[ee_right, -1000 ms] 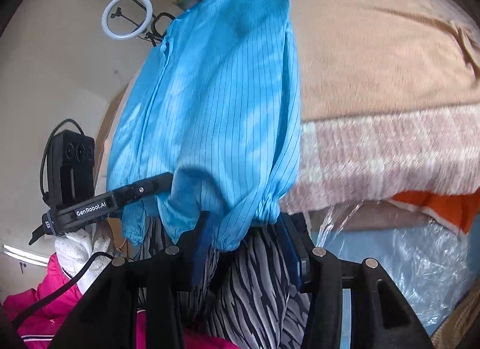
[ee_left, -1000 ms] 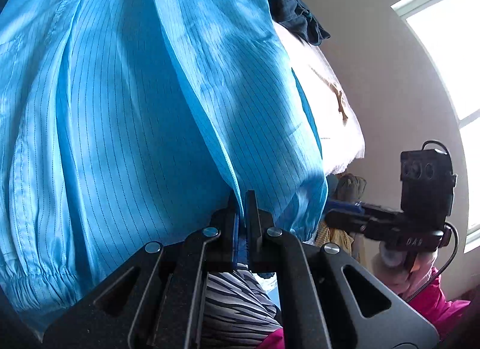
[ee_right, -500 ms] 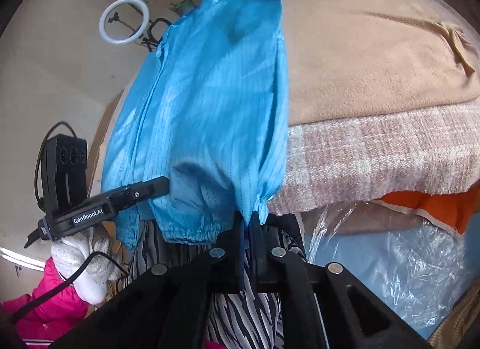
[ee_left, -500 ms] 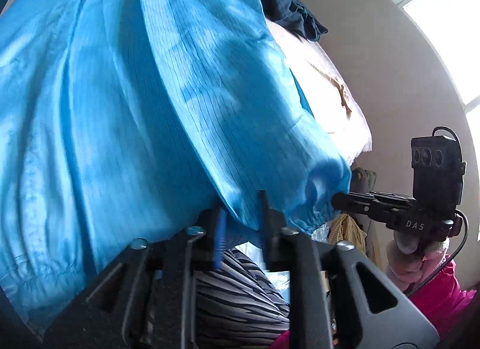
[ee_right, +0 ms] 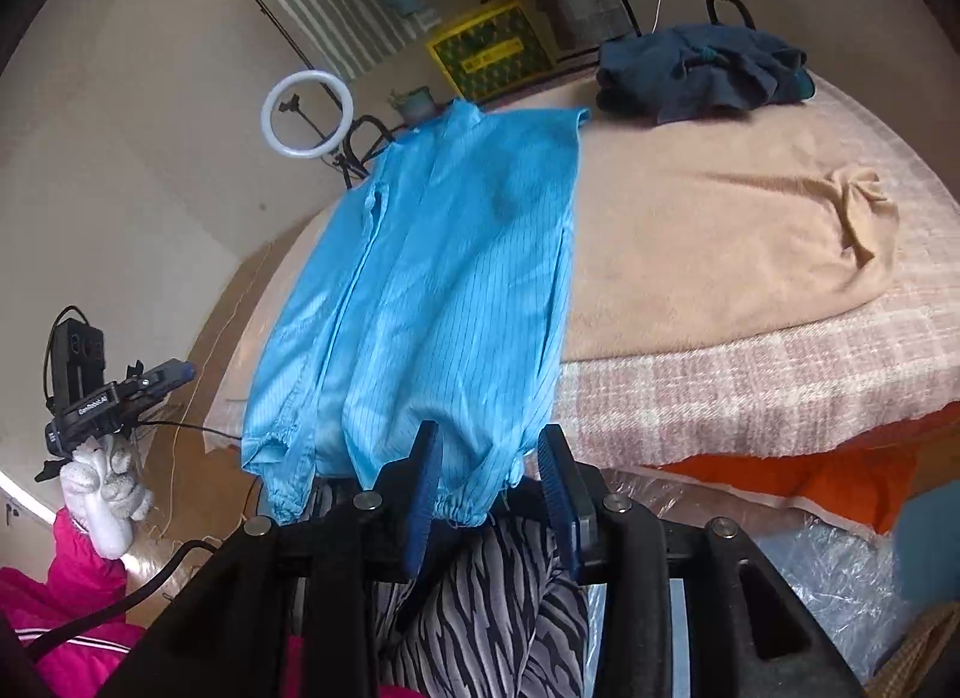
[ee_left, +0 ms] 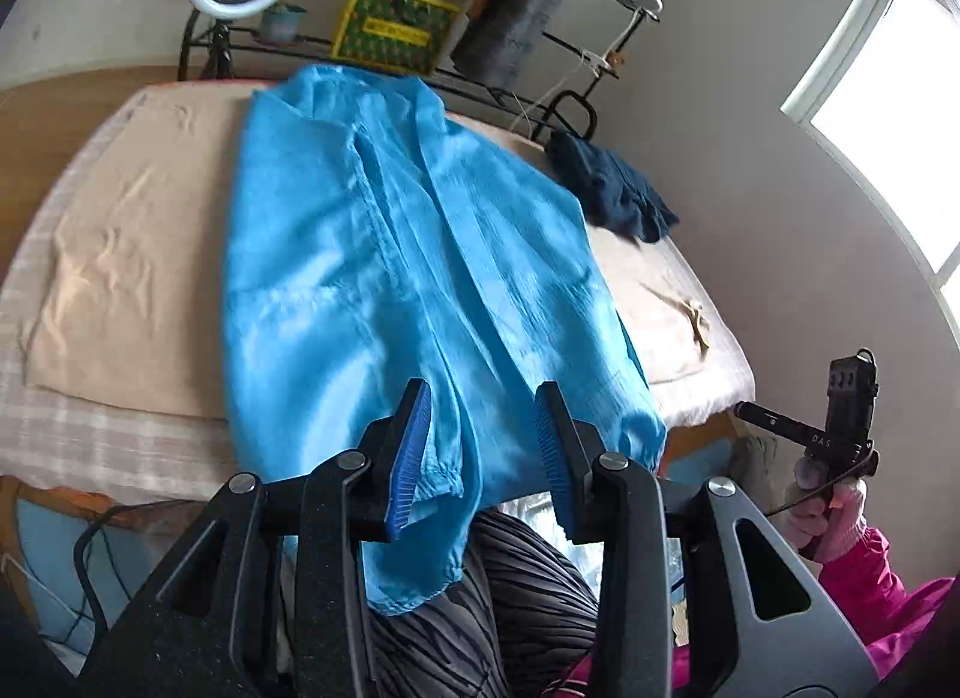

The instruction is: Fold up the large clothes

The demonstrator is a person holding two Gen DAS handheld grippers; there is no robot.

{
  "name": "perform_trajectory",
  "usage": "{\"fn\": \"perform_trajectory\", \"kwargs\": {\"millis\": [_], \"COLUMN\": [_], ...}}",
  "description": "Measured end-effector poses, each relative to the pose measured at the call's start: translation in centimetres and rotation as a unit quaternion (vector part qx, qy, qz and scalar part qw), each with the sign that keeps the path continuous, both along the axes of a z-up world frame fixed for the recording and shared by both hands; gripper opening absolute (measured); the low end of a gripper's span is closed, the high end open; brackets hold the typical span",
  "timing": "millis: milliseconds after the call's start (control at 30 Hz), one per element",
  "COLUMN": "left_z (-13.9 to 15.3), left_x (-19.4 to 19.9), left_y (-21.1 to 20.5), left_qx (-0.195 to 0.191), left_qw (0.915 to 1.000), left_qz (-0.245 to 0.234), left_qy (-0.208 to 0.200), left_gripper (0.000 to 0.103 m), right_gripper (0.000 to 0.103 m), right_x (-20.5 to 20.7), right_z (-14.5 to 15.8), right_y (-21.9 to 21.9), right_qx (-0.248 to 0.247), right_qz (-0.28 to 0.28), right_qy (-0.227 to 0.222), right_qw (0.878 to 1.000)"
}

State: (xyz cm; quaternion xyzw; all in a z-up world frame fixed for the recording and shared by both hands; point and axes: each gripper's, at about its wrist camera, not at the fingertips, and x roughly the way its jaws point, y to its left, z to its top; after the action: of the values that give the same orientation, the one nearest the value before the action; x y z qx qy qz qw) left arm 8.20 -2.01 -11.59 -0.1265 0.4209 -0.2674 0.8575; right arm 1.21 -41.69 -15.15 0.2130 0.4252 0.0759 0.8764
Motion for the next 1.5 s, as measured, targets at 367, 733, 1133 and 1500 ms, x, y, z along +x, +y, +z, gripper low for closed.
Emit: {"fn": "perform_trajectory", "kwargs": {"millis": [367,733,1133,1500], "left_z": [3.6,-5.4,-13.0,-13.6], "left_x": [-1.7,-2.0,-1.4,-0.6], "left_y": [-5.7,-26.9,-33.0,-35.1], "left_qx": [0.022,0.067,0.13,0.204], "left_qw": [0.9968,0.9776,0.9705,0.9695], "left_qz": [-0.045,-0.198,-0.202,-0.134], "left_qy": [-0.062,-0.023,0.019,-0.027], "left_gripper": [0.035,0.038,0.042,0.016], "right_gripper": [0.039,0.039,0.039,0.044], "right_x": [-2.7,-2.9,-3.9,-0.1], "right_z": [6.7,5.3,3.8,2.8], "right_y": [-7.3,-8.6,-10.3,-11.3], "right_qx": [-0.074,-0.06,-0.046,-0.008], "right_qz": [-0.065,-0.056,-0.061,-0.053], "right_qy": [-0.057,-0.051,-0.038,-0.045], "right_qw": [0.994,0.995,0.996,0.998]}}
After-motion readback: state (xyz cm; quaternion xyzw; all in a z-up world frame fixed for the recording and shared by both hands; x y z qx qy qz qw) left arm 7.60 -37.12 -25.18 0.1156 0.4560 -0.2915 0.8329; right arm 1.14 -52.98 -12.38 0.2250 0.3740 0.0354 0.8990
